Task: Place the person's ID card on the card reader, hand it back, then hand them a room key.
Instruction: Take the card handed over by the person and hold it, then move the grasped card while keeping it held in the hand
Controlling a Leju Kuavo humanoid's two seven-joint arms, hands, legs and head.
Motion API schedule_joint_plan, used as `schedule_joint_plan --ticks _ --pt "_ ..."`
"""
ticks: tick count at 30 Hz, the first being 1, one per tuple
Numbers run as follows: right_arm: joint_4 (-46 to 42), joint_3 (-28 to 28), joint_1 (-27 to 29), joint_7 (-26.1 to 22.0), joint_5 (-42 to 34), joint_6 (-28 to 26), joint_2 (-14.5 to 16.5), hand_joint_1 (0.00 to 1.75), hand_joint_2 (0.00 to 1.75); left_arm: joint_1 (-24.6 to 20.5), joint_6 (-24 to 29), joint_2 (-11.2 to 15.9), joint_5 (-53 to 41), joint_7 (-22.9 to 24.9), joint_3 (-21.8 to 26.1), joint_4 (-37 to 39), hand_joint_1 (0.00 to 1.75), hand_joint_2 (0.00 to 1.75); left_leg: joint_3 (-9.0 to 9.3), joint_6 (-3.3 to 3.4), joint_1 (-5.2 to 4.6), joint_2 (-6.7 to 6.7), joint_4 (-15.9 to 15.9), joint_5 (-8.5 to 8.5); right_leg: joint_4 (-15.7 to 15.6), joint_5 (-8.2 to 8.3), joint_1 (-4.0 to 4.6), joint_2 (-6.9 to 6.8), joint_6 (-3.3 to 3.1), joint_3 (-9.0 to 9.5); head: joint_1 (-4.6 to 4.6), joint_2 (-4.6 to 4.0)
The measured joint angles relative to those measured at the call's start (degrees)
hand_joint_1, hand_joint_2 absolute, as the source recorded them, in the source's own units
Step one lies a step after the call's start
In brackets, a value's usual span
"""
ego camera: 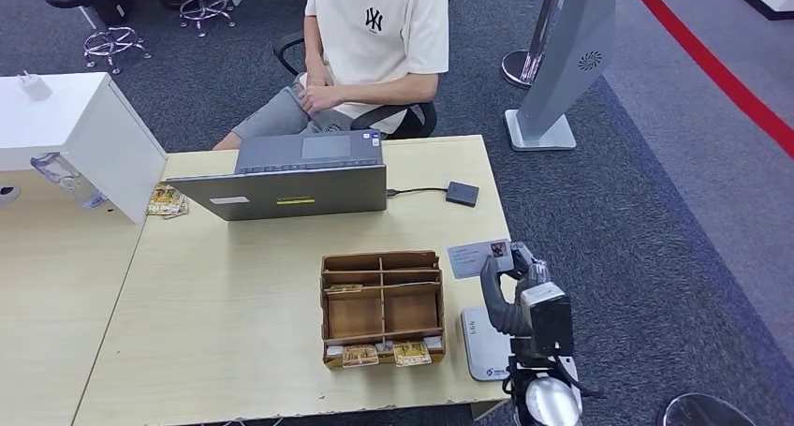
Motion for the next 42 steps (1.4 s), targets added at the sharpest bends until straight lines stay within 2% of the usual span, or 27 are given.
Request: schedule_joint_plan --ticks 4,9,18,27,42 --pt "-1.8 -1.1 2.3 -0.2 -3.9 2.9 -0.9 1.75 1.75 0.1 0.4 0.0 0.5 -0.2 0.8 0.0 0.00 0.00 0.00 0.00 0.00 0.00 0.0 0.00 0.0 0.00 0.00 0.00 0.00 0.00 0.00 0.00" --pt "-3.2 -2.9 4.5 0.0 -4.3 3.7 -2.1 1.75 1.75 0.3 0.6 0.0 1.2 -0.6 1.6 0.0 0.00 0.00 0.00 0.00 0.00 0.00 0.0 0.00 0.0 0.00 0.00 0.00 0.00 0.00 0.01 0.00" --pt "-5.0 -9.1 7.7 1.7 0.6 4.2 -4.0 1.75 1.75 0.4 0.9 0.0 1.7 -1.0 2.8 0.0 0.00 0.00 -0.01 0.00 -0.02 0.00 0.0 0.00 0.0 0.00 0.00 0.00 0.00 0.00 0.00 0.00" --pt "-4.6 -15.7 8.9 2.6 4.3 8.7 -4.2 1.75 1.75 0.5 0.9 0.0 1.0 -1.2 3.1 0.0 0.00 0.00 0.00 0.00 -0.03 0.01 0.0 -0.01 0.0 0.00 0.00 0.00 0.00 0.00 0.00 0.00" --pt "-0.6 -15.3 8.5 3.7 8.4 9.4 -3.2 1.75 1.75 0.5 1.3 0.0 -0.6 -1.2 3.1 0.0 0.00 0.00 -0.01 0.00 -0.02 0.00 0.0 0.00 0.0 0.00 0.00 -0.01 0.00 0.01 0.01 0.00"
